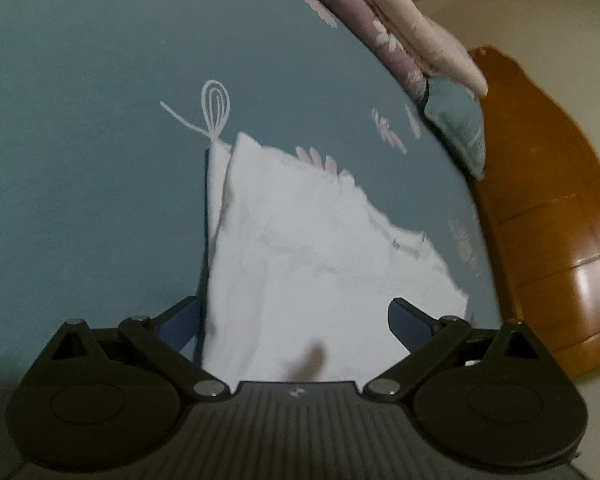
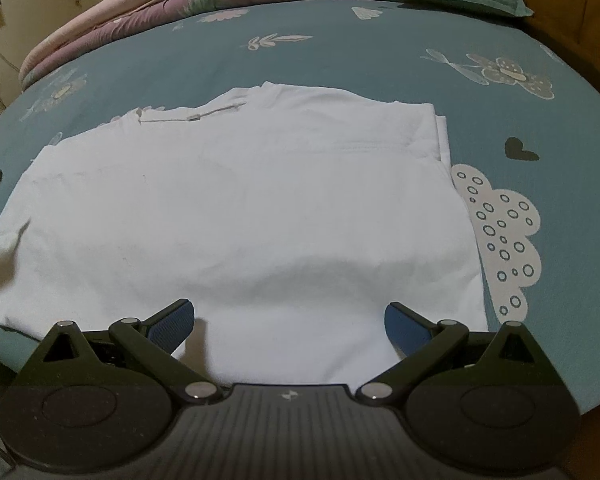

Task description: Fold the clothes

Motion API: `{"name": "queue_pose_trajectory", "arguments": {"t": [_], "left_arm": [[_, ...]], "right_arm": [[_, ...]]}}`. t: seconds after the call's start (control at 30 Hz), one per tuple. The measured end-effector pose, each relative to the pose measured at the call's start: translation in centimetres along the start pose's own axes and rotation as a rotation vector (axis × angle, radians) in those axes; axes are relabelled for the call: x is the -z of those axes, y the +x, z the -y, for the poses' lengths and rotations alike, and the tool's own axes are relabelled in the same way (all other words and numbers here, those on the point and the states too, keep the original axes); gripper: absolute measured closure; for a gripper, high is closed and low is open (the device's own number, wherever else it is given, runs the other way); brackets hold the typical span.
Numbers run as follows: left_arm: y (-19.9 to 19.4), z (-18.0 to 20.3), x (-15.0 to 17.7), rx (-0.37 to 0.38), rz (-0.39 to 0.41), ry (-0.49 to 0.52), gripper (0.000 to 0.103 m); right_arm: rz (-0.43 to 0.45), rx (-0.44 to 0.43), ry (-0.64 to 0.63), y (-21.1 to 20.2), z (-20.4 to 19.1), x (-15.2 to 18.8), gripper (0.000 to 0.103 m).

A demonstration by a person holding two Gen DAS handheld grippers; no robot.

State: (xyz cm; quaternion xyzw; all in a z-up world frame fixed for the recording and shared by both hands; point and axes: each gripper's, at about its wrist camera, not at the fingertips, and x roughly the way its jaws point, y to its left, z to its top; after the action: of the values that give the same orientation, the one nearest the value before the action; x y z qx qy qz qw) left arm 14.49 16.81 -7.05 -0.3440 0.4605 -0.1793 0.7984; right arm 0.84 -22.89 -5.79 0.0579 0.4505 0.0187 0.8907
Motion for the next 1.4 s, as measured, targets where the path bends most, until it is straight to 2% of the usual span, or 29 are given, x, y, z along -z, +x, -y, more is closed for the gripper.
{"name": "queue_pose_trajectory", "arguments": {"t": [0.23,0.33,0.43,0.63,0.73,0.9,1.03,1.2,1.23,1.4], "left_arm": [[3.2,-1.5,-3.5,0.132,0.03,-0.086,0.005],[3.5,-1.8,-3.6,0.16,0.035,-0.098,0.006],[3.2,-1.9,-2.4,0.173,0.014,-0.071,0.011],[2.2,-1.5,0.9,0.221,-0.148,-0.048,0.011],[2.8,-1.0,0.3,0.218,-0.157,-0.019,0.011],[5.3,-0.4,-3.2,0.201,-0.106,-0.024,0.011],[5.6,0.2,-2.9,0.198,-0.108,0.002,0.013],[4.1,-0.3,-0.4,0.246,-0.148,0.062,0.023],[4.0,-0.4,-0.4,0.242,-0.154,0.074,0.026],[5.8,0.9,-2.4,0.206,-0.206,0.122,0.027]], "right_arm": [[0.004,0.004,-0.003,0.1,0.0,0.0,0.0],[0.008,0.005,0.003,0.1,-0.1,0.0,0.0],[0.011,0.008,-0.003,0.1,-0.2,0.1,0.0],[0.012,0.002,-0.018,0.0,-0.1,0.2,0.0],[0.009,0.002,-0.025,0.0,-0.1,0.3,0.0],[0.007,-0.002,-0.021,-0.1,-0.1,0.2,0.0],[0.012,-0.004,-0.014,-0.1,-0.1,0.3,0.0],[0.008,0.003,-0.039,0.0,-0.3,0.3,0.0],[0.008,0.005,-0.042,0.0,-0.3,0.3,0.0],[0.013,0.014,-0.051,0.1,-0.4,0.3,0.0]]}}
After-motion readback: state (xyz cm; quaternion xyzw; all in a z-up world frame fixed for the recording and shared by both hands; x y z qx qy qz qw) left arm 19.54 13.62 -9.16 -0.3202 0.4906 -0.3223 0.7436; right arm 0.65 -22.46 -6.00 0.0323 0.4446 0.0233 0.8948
